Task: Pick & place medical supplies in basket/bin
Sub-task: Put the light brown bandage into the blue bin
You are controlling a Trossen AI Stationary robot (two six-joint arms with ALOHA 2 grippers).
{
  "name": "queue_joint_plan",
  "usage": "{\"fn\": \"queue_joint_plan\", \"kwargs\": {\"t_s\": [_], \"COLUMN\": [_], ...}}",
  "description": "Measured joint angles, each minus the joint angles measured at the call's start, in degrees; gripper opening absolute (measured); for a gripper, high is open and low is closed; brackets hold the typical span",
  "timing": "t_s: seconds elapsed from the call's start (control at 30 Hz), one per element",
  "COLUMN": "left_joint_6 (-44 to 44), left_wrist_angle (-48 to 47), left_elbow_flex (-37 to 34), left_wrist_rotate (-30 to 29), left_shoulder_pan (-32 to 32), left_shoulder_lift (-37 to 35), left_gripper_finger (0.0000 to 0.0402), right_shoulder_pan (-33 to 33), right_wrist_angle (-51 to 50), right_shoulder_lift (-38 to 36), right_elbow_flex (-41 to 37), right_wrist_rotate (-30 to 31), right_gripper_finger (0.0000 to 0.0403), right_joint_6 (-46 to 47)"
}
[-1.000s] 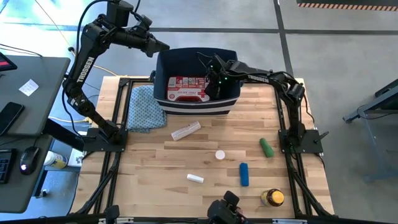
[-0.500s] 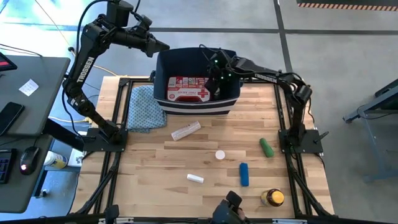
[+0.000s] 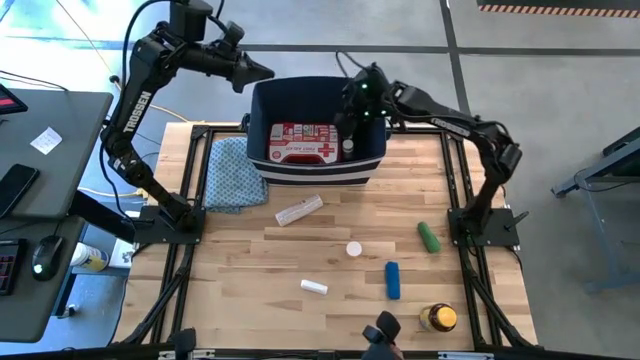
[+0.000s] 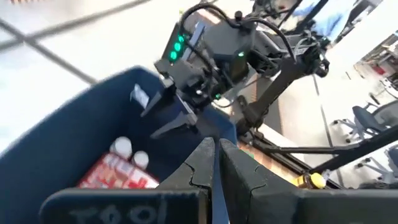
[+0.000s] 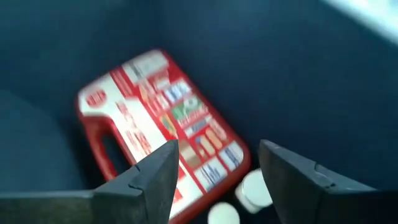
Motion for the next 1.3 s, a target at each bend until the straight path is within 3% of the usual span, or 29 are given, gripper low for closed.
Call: {"fn": "queue_joint_plan", "kwargs": {"t_s": [0.37,0.7,1.17,1.3], "left_joint_6": [-5.3,-4.0,-2.0,-1.9], "left_wrist_angle": [13.5,21.0,25.4,21.7], "left_elbow_flex": [0.0,0.0,0.0,0.0], "left_wrist_rotate": [-0.8,13.9,13.3,9.1], "left_shoulder_pan": [0.0,-0.2,-15.0,-19.6], "left_shoulder_lift": [0.0,0.0,0.0,-0.1], "left_gripper_finger": [0.006,0.006,0.006,0.006], "right_shoulder_pan": [1.1,8.4,27.2,32.2], "right_wrist_angle": [0.2,-0.4,-3.9,-7.4], "right_shoulder_lift": [-8.5,-12.9,-13.4,-14.1], "right_elbow_flex": [0.0,0.0,0.0,0.0], "right_wrist_rotate": [-0.2,2.8,11.4,12.7], "right_gripper_finger": [0.0208,0.0208,0.0208,0.0208], "right_joint_6": [9.9,17.4,27.6,29.3]}}
